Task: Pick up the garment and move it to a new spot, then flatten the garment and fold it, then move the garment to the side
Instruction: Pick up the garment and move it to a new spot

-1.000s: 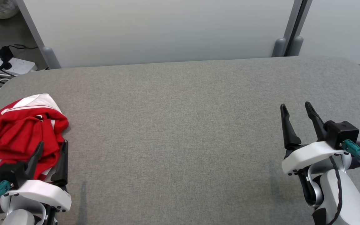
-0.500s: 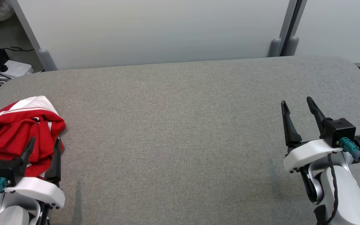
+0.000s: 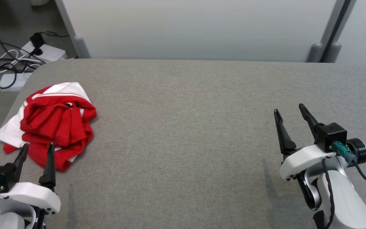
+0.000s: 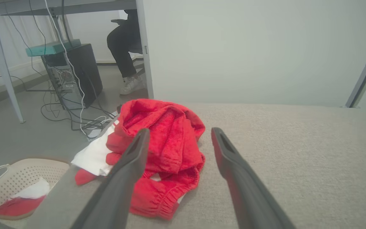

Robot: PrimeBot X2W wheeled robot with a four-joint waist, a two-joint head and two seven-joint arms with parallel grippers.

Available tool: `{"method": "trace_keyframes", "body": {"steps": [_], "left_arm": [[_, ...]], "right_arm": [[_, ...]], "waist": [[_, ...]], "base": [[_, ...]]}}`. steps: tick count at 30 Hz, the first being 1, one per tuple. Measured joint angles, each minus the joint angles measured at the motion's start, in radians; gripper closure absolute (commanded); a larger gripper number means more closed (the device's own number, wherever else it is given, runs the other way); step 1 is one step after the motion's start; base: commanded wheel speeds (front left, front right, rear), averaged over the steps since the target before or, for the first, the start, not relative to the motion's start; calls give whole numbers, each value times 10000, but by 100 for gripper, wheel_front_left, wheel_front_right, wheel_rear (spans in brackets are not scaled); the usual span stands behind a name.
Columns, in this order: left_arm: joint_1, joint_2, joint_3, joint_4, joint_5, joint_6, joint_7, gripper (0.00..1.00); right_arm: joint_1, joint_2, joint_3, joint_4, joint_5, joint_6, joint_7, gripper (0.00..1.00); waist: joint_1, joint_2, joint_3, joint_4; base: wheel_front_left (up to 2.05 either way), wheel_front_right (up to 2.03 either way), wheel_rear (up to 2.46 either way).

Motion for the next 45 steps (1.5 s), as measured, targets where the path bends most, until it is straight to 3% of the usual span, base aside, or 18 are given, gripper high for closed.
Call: {"method": "trace_keyframes", "body": {"steps": [6, 7, 12, 19, 23, 30, 41, 45], "left_arm": [[-150, 107, 236, 263, -48, 0, 0, 0], [-178, 171, 261, 414, -128, 0, 0, 0], [-341, 276, 242, 629, -219, 0, 0, 0], [-403, 322, 58, 815, -953, 0, 0, 0], [-646, 539, -650, 813, -1716, -2, 0, 0], [-1711, 1593, -1827, 713, -3465, -2, -2, 0], [-3173, 2997, -3218, 489, -5747, -2, -15, 0], [-3465, 3764, -3724, 1292, -6537, -2, -42, 0]], "right_arm": [[-519, -31, 564, 311, 221, 27, 0, 0], [-706, -52, 750, 410, 355, 27, 0, 0], [-804, -58, 734, 665, 441, 27, -2, 0], [-994, -50, 763, 708, 443, 27, -2, 0], [-1003, -56, 815, 685, 437, 27, -2, 0], [-1171, -81, 849, 345, 153, 27, -2, 0], [-1110, -100, 1064, -1064, -366, 27, 25, 0], [-743, -100, 1177, -2109, -510, 27, 305, 0]], "waist": [[0, 0, 171, 1113], [0, 0, 269, 1735], [0, 0, 399, 2740], [-1, 0, 644, 3459], [0, 0, 922, 3342], [-1, 0, 1568, 2700], [0, 0, 2600, 1174], [0, 0, 3019, 268]], "base": [[0, 0, 0], [0, 0, 0], [0, 0, 0], [0, 0, 0], [0, 0, 0], [0, 0, 0], [0, 0, 0], [0, 0, 0]]}}
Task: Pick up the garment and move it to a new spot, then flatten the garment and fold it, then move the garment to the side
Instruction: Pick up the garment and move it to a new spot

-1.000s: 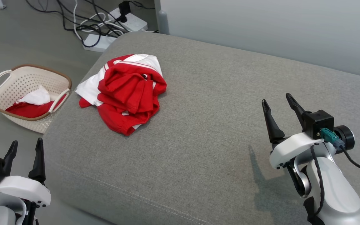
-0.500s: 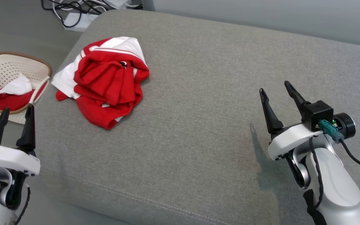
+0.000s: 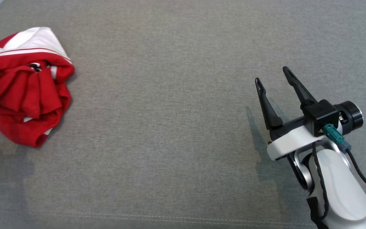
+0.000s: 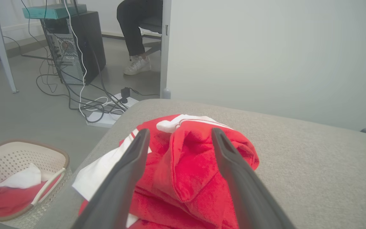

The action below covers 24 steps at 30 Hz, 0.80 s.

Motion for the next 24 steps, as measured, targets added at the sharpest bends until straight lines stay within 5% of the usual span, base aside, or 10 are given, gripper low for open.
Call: {"method": "trace_keyframes", "body": {"steps": [10, 11, 12, 19, 24], "left_arm": [[-268, 757, -552, 1198, -765, 0, 0, 0], [-334, 748, -527, 1264, -773, 0, 0, 67], [-377, 744, -476, 1279, -811, 0, 0, 100], [-383, 464, 715, 176, -267, 0, 0, 100], [-358, -430, 1384, -1526, 215, 0, -2, 100]], "right_arm": [[1038, 6, -96, -1488, -127, 0, 339, 0], [1092, 6, -111, -1553, -128, 0, 341, 0], [1123, 12, -119, -1599, -128, 0, 341, 0], [1271, 29, -330, -1749, 0, 0, 328, 0], [1258, 36, -403, -1191, 301, 0, 167, 0]], "waist": [[0, 0, 608, -1240], [0, 0, 671, -1300], [0, 0, 717, -1353], [0, 0, 513, -1346], [0, 0, 151, -1245]], "base": [[0, 0, 0], [0, 0, 0], [0, 0, 0], [0, 0, 0], [0, 0, 0]]}}
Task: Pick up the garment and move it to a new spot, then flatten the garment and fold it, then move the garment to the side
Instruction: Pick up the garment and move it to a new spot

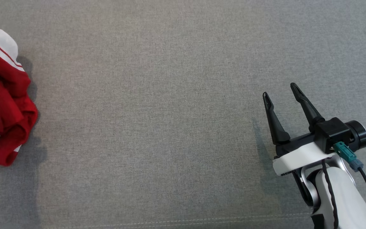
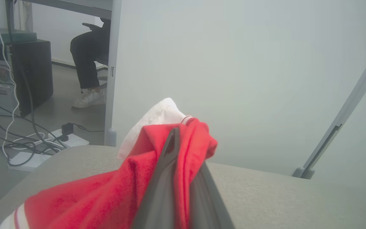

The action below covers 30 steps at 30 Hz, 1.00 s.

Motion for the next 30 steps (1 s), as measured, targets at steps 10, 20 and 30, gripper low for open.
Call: {"method": "trace_keyframes", "body": {"steps": [10, 20, 30], "left_arm": [[377, -1151, -1958, -2767, 709, 2, 0, 100], [107, -1981, -3764, -3741, 1327, 102, 104, 100], [1401, -1379, -4635, -2332, 1931, 251, 180, 0]], "right_arm": [[-50, 17, 98, 953, 646, 0, -295, 0], [14, 25, 357, 1304, 1076, 0, -470, 0], [372, 27, 616, 629, 1337, 0, -485, 0]], "waist": [[0, 0, -777, -289], [0, 0, -1019, -1262], [0, 0, -675, -2273]], "base": [[0, 0, 0], [0, 0, 0], [0, 0, 0]]}}
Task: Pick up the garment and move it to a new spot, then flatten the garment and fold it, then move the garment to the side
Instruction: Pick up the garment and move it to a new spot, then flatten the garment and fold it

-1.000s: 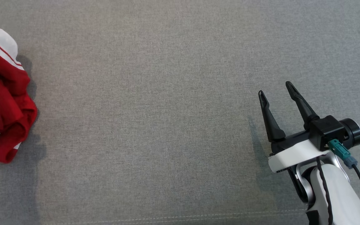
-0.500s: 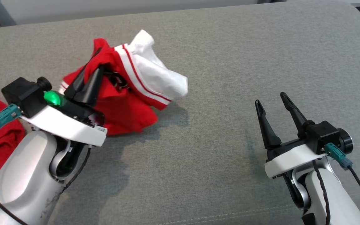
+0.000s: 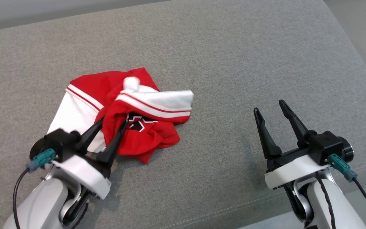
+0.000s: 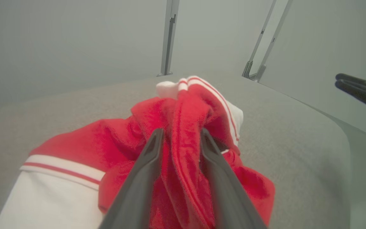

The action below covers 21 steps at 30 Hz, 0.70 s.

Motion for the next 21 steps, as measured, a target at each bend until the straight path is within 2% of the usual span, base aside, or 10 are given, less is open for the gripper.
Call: {"method": "trace_keyframes", "body": {"steps": [1, 4, 8, 14, 18, 21], "left_arm": [[477, 190, -67, 585, 33, -86, -59, 0], [807, 263, 104, 1120, -36, -159, -105, 0], [944, 171, 1162, 997, -54, -174, -113, 0], [1852, -274, 2849, 194, 125, -174, -138, 0], [2514, -483, 3404, 12, 596, -174, -138, 0], [2882, -853, 3906, -4, 702, -174, -138, 0]], "right_arm": [[51, 4, -2, -2, 0, 0, 0, 0], [50, 6, -4, 15, -6, 0, 0, 0], [29, 6, 25, 92, -12, 0, 0, 0], [-278, -4, 453, 510, -12, 0, 0, 0], [-453, -27, 1012, 1030, -12, 0, 0, 0], [-473, -33, 1563, 1402, 0, 0, 0, 0]], "waist": [[1, 0, 45, -18], [0, 0, -4, 140], [0, 0, -155, 486], [0, 0, -538, 1132], [0, 0, -866, 1601], [0, 0, -1108, 1959]], "base": [[0, 0, 0], [0, 0, 0], [0, 0, 0], [0, 0, 0], [0, 0, 0], [0, 0, 0]]}}
